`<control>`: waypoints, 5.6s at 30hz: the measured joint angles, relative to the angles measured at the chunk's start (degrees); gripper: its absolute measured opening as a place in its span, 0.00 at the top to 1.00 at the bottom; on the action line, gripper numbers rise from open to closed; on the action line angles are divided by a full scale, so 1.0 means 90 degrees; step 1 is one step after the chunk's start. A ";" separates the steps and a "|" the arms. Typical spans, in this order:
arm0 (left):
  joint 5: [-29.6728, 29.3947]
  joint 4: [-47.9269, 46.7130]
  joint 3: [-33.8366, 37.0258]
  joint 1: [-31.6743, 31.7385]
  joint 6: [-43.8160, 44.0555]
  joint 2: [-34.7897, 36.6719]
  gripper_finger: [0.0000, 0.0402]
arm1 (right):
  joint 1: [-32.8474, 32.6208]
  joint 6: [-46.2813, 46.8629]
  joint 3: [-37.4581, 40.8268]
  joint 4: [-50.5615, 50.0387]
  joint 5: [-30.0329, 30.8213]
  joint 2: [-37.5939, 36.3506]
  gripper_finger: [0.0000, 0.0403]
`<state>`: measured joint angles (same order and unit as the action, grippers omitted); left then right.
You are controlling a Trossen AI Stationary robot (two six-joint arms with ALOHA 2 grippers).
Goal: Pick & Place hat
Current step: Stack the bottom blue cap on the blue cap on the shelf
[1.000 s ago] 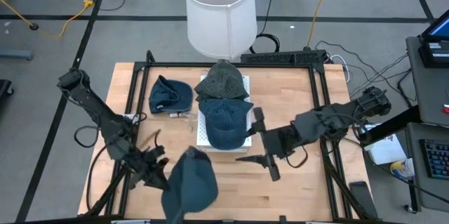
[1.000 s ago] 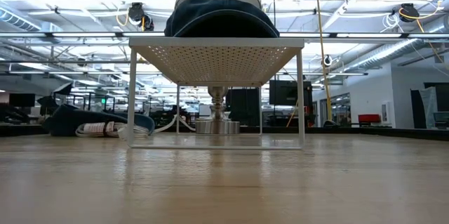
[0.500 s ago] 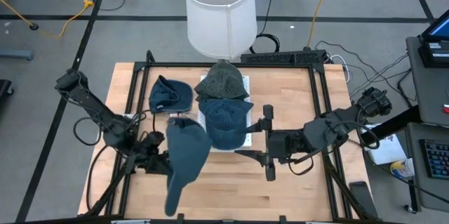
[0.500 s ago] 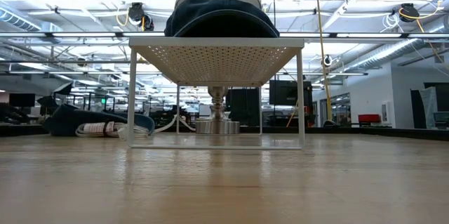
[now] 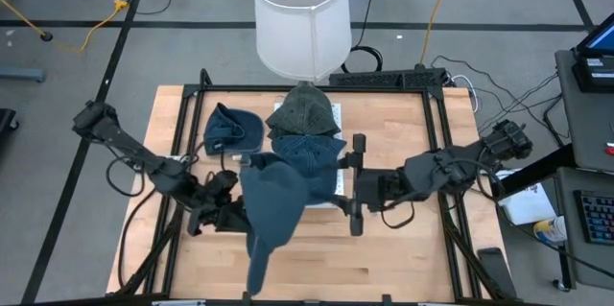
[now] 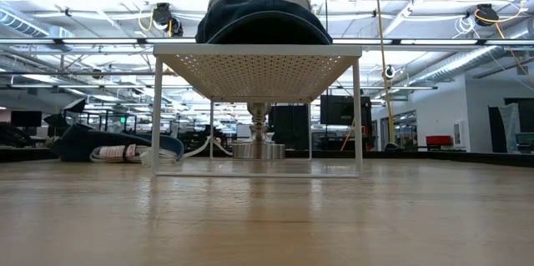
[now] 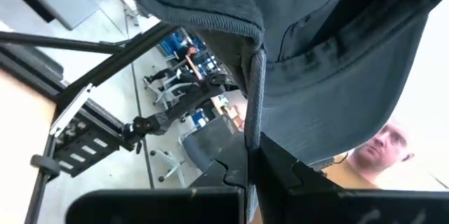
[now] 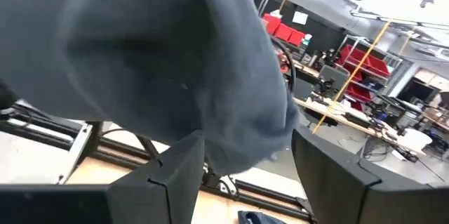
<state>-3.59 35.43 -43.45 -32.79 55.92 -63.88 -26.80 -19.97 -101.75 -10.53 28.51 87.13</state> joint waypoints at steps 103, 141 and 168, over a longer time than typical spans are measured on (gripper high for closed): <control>0.1565 -0.2161 -0.0716 0.1597 -0.2124 0.0792 0.69 | 0.2077 0.5470 -0.0002 -0.2847 -0.7875 -0.0259 0.94; 0.1111 -0.3166 -0.0718 0.1599 -0.2746 0.2052 0.69 | 0.3902 0.2534 -0.2745 -0.6133 -0.6828 0.1013 0.94; -0.1477 -0.3693 -0.0716 0.1608 -0.2491 0.2052 0.69 | 0.3756 0.0234 -0.2851 -0.6411 -0.4777 0.1914 0.94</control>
<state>-16.88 2.20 -49.89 -18.31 33.50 -45.41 7.00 -17.87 -127.41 -68.23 -14.49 104.36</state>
